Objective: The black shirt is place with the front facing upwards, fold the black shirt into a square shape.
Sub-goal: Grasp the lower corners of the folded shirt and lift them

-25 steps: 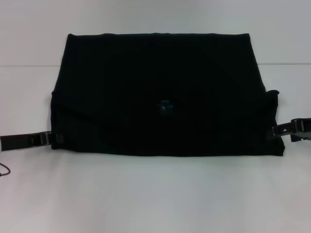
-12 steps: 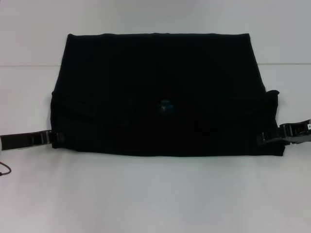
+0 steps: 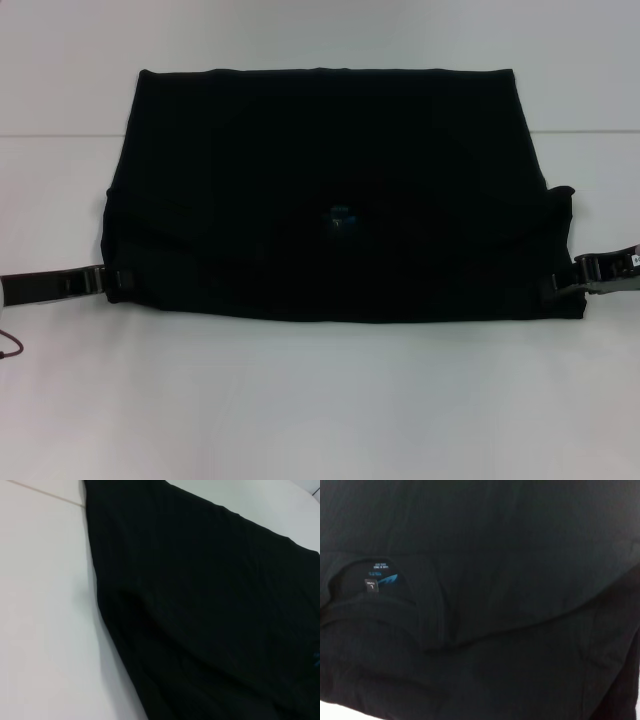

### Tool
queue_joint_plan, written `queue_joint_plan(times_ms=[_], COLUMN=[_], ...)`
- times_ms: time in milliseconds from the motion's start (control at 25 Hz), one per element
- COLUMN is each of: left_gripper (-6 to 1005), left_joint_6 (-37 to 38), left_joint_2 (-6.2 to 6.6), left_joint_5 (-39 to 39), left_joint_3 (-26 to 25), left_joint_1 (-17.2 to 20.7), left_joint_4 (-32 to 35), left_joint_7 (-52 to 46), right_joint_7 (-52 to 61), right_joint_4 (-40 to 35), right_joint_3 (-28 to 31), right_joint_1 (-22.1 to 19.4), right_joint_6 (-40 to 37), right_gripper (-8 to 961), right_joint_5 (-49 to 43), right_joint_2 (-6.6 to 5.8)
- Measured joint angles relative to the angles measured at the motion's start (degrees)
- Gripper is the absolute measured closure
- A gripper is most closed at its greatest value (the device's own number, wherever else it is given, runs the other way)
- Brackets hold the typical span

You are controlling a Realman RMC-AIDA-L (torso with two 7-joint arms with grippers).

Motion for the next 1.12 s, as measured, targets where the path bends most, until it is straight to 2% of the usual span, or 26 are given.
queue_joint_plan(times_ms=[160,600,920,1120], left_gripper=[908,908,907,907], left_joint_6=[0.03,0.81,9.78,19.81], left_joint_2=[0.05,0.31,1.55,2.27], left_joint_5=[0.0,-0.23,-0.78,0.09], left_joint_3=[0.0,-0.05,-2.89,-4.76], left_joint_1=[-0.12,-0.17,0.27,1.55], left_joint_4=[0.0,0.0,1.12,2.77], left_joint_7=[0.0,0.12,0.34,-0.63], right_joint_7=[0.06,0.07,-0.85,-3.47], right_joint_4=[0.0,-0.17,-1.0,-2.89], right_joint_3=[-0.07,-0.61,-0.06,0.72], right_joint_1=[0.06,0.19,-0.63,-3.12], right_joint_6=[0.04,-0.07,-6.04,-13.88], right_gripper=[445,904,910,909], right_joint_5=[-0.03,0.1,1.01,1.39], right_joint_2=[-0.03,-0.43,-2.19,-2.43])
